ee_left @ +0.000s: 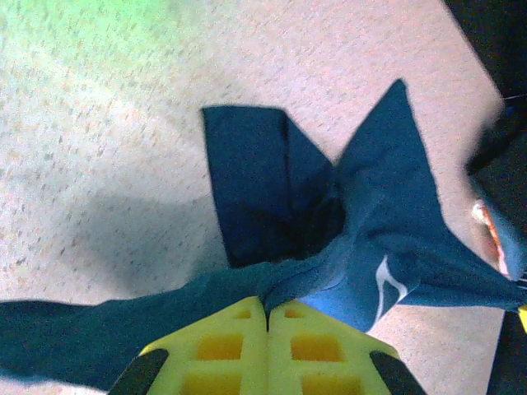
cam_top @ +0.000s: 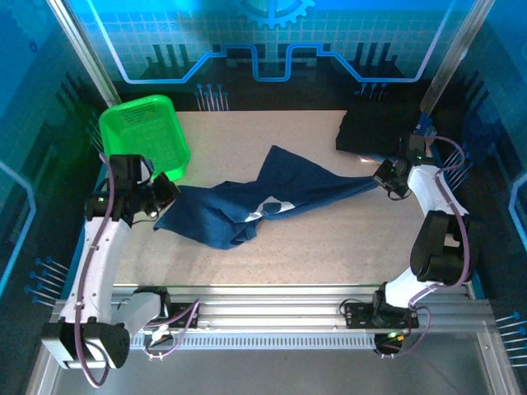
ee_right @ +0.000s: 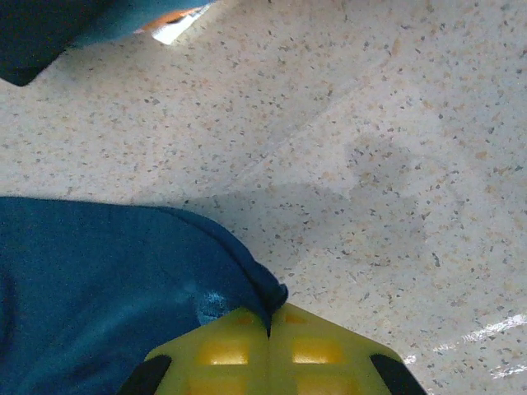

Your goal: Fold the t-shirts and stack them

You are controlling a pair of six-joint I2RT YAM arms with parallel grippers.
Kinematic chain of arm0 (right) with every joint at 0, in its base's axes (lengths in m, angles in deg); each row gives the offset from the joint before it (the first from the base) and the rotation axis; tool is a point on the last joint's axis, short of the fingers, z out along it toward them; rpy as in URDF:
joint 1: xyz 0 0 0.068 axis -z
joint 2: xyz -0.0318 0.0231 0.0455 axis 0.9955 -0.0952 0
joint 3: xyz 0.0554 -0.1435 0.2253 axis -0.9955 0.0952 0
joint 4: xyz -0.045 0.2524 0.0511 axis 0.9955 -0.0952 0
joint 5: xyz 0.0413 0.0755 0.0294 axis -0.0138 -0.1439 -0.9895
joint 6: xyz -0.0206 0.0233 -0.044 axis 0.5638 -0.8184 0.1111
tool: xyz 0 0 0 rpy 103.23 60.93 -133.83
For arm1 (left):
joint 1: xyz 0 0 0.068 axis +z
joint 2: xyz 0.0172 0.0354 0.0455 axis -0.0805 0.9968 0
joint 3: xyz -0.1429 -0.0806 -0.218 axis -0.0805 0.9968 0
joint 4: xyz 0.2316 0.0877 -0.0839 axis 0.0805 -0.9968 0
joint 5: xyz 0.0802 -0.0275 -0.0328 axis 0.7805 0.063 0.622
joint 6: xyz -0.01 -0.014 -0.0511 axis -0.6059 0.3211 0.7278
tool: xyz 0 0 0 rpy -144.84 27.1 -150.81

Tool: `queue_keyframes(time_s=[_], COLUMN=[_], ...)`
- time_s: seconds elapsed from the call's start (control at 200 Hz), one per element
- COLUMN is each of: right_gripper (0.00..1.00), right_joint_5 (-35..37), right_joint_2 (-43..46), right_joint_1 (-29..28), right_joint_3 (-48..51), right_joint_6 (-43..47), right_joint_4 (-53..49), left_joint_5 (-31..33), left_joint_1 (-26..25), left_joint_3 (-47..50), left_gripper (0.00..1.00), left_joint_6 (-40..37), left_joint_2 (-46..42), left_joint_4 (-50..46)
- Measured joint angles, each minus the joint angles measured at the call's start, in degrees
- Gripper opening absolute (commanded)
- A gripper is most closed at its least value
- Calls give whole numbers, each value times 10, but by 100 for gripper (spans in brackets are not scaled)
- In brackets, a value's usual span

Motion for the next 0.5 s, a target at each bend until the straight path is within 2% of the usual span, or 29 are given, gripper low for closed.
queue_keyframes(time_s=[0.26,0.5], right_gripper=[0,0], right_joint_5=[-71,-142], right_joint_2=[124,198], right_joint_1=[15,47], right_joint_3=[-26,-101], right_joint_6=[41,38], right_joint_4=[0,10], left_joint_5=[0,-4], left_joint_1=[0,0], left_joint_3=[-160,-243], left_gripper=[0,0], left_joint_6=[-42,-66], left_joint_2=[8,32], left_joint_4=[-3,-1])
